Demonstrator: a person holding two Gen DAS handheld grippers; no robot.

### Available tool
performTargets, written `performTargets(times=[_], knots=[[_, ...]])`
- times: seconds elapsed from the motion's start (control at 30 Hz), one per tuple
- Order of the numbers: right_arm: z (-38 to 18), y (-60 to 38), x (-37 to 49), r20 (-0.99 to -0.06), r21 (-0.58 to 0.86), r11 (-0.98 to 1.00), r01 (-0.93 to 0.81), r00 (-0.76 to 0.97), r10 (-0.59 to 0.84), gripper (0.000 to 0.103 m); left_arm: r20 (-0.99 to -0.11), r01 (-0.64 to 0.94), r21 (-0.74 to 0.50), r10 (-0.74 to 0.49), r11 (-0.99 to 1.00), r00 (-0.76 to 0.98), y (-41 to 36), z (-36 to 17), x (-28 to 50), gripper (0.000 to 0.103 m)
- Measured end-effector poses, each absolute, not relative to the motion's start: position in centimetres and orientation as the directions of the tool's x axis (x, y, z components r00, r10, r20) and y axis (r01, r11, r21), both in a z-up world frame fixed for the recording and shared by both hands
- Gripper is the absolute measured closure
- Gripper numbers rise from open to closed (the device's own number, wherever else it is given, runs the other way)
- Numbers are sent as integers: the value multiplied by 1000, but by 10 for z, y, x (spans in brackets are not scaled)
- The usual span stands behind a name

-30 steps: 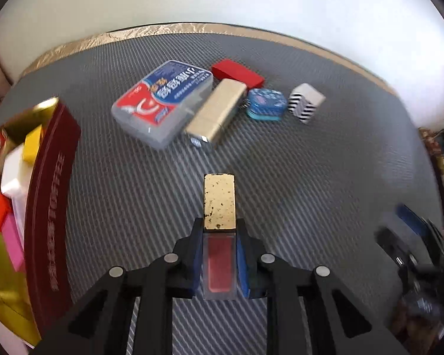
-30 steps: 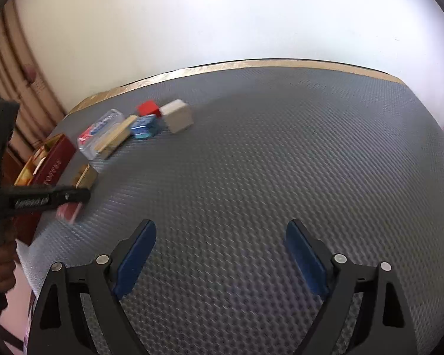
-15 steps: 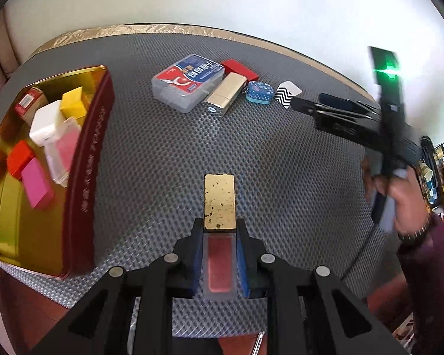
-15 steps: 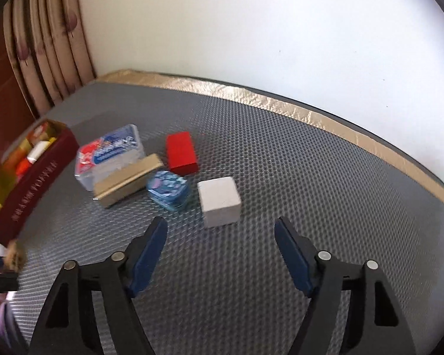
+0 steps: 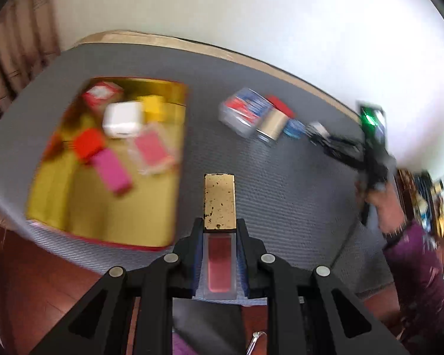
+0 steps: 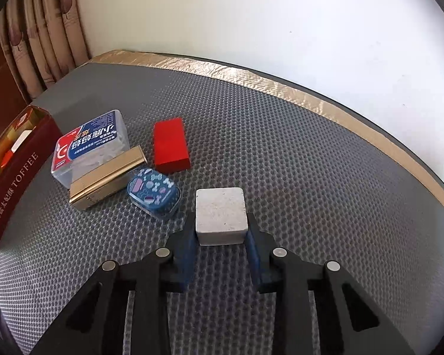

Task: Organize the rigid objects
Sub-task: 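Grasp the white patterned cube with the right gripper, then place the lipstick tube in the tin with left while right carries white cube there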

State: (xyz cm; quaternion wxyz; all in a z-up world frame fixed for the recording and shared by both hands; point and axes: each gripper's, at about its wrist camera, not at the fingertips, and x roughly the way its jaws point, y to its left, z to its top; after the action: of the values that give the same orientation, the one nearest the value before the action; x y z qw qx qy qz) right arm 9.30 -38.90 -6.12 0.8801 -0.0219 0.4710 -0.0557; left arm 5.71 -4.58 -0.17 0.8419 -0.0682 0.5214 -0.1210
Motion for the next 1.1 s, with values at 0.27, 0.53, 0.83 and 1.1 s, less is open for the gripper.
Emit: performTargets(times=[0.27, 0.53, 0.83, 1.1], knots=[[-29, -385, 17, -776, 38, 987, 155, 627, -68, 75, -880, 44, -144, -148, 989, 451, 10, -5, 81, 83], [-13, -353, -25, -761, 119, 982, 144, 649, -3, 75, -902, 5, -85, -79, 996, 424, 21, -42, 115, 83], [-3, -314, -27, -750, 158, 984, 84, 658, 65, 75, -910, -35, -6, 9, 999, 414, 47, -61, 130, 83], [13, -254, -9, -736, 160, 986, -39, 661, 146, 75, -900, -10, 72, 69, 997, 431, 49, -78, 141, 82]])
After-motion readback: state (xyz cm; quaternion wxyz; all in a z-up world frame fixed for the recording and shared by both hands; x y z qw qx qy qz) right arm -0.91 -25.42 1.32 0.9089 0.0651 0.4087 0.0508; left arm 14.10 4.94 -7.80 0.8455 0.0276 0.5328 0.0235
